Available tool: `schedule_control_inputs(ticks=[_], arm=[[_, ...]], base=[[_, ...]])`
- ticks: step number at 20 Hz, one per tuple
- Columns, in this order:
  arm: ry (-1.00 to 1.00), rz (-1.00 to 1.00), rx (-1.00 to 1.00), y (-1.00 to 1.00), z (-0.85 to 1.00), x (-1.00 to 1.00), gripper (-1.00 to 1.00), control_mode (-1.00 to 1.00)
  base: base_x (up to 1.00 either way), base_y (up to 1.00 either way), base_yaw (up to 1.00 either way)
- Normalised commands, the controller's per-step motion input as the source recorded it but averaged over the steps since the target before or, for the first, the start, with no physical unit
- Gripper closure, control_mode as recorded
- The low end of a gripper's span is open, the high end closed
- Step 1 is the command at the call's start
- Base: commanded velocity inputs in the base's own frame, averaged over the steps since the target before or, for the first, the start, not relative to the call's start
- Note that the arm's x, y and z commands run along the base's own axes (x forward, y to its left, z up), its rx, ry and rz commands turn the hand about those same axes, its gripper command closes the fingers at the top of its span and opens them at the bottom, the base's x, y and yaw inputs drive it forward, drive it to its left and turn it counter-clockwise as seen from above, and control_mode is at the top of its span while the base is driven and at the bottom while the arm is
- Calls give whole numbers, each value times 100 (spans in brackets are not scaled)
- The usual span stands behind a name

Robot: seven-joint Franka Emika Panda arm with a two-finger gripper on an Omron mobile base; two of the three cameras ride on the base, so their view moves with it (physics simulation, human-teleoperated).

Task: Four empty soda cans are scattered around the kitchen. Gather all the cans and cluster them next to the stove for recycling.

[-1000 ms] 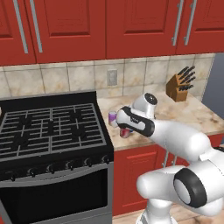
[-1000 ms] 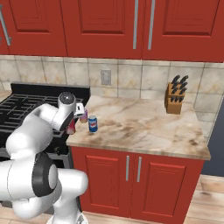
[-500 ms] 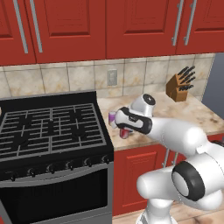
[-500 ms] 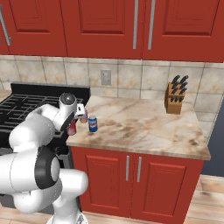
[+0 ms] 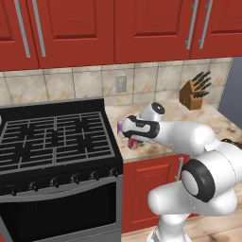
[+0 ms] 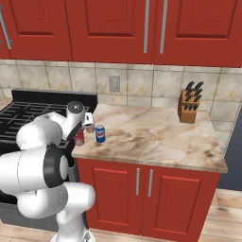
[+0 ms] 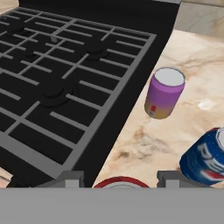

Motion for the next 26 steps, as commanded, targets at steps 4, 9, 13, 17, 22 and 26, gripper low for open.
schedule_control_inputs(ticks=[4,9,13,17,22,26], arm=[[0,0,-1,0,-20,11,100,-100],[0,0,-1,0,-15,10,100,-100],[0,0,0,0,-1,0,100,-100],[0,0,0,0,-4,0,100,-100],[0,0,-1,0,-12,0,100,-100],[0,0,0,0,-7,0,100,-100]], base=[[0,0,0],[0,0,0],[0,0,0],[0,0,0],[0,0,0],[0,0,0]])
